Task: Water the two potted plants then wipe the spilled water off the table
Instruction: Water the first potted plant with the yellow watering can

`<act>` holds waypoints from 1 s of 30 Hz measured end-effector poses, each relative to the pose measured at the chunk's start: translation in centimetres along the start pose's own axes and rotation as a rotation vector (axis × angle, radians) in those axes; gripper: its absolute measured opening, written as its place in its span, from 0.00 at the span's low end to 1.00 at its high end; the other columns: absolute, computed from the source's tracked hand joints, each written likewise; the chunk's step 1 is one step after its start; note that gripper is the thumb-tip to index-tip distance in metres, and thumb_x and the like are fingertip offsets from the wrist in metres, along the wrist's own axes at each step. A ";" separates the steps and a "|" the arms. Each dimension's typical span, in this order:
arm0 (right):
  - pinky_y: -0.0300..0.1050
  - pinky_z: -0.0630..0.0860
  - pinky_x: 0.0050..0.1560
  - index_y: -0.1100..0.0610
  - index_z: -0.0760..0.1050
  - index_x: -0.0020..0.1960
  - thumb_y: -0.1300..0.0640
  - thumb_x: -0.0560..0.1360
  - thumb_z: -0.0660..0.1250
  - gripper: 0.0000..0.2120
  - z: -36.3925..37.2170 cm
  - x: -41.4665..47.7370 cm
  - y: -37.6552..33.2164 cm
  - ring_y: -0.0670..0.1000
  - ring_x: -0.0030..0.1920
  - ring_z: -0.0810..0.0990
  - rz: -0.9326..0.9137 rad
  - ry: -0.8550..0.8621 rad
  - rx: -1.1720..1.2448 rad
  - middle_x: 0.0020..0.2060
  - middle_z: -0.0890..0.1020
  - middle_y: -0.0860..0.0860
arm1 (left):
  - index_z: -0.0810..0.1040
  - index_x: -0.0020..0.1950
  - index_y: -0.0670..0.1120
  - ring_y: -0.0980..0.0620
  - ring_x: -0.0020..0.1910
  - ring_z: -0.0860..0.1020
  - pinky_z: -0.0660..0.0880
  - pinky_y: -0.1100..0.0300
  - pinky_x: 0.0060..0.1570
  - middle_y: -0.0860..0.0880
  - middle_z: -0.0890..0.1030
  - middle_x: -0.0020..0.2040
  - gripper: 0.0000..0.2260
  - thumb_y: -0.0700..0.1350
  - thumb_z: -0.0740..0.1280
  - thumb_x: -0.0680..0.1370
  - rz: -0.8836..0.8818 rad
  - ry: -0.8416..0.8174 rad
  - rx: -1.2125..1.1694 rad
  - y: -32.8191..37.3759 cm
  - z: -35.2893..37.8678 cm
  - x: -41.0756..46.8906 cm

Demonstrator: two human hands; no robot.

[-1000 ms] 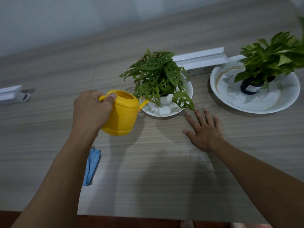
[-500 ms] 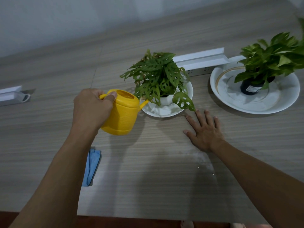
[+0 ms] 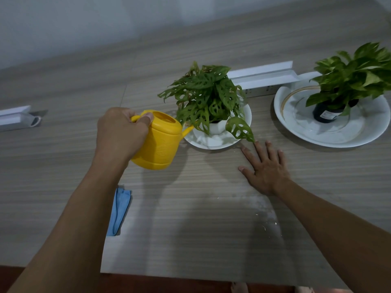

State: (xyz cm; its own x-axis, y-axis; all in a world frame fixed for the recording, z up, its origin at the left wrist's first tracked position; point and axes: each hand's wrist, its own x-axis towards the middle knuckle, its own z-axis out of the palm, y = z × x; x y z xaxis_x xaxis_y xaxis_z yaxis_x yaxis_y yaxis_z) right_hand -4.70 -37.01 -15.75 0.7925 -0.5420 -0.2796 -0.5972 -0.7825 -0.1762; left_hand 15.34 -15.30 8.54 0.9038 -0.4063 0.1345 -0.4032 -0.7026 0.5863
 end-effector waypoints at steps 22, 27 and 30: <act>0.63 0.36 0.74 0.37 0.36 0.76 0.28 0.74 0.37 0.33 -0.1 -0.1 0.1 0.56 0.76 0.32 -0.005 -0.005 0.001 0.79 0.37 0.47 | 0.78 0.38 0.38 0.44 0.37 0.74 0.71 0.51 0.39 0.44 0.75 0.33 0.18 0.53 0.67 0.77 0.038 0.012 0.021 0.2 -0.1 0.3; 0.62 0.35 0.74 0.37 0.35 0.76 0.28 0.74 0.37 0.33 -0.2 -0.1 0.0 0.55 0.76 0.31 -0.002 -0.016 0.004 0.78 0.36 0.47 | 0.75 0.37 0.41 0.45 0.39 0.73 0.68 0.53 0.40 0.49 0.73 0.32 0.16 0.53 0.68 0.77 -0.005 0.005 -0.011 0.0 0.0 0.2; 0.62 0.35 0.74 0.37 0.35 0.76 0.28 0.74 0.37 0.33 -0.1 -0.1 0.0 0.55 0.76 0.31 0.000 -0.014 0.004 0.78 0.36 0.47 | 0.79 0.41 0.39 0.43 0.41 0.76 0.73 0.49 0.43 0.43 0.78 0.37 0.17 0.53 0.68 0.77 0.004 0.004 -0.009 0.2 0.0 0.1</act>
State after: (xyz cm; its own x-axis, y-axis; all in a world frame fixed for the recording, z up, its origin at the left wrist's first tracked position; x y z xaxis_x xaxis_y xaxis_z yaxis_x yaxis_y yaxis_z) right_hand -4.76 -37.00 -15.61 0.7906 -0.5376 -0.2931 -0.5978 -0.7811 -0.1800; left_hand 15.33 -15.47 8.71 0.9027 -0.4067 0.1404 -0.4056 -0.6955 0.5932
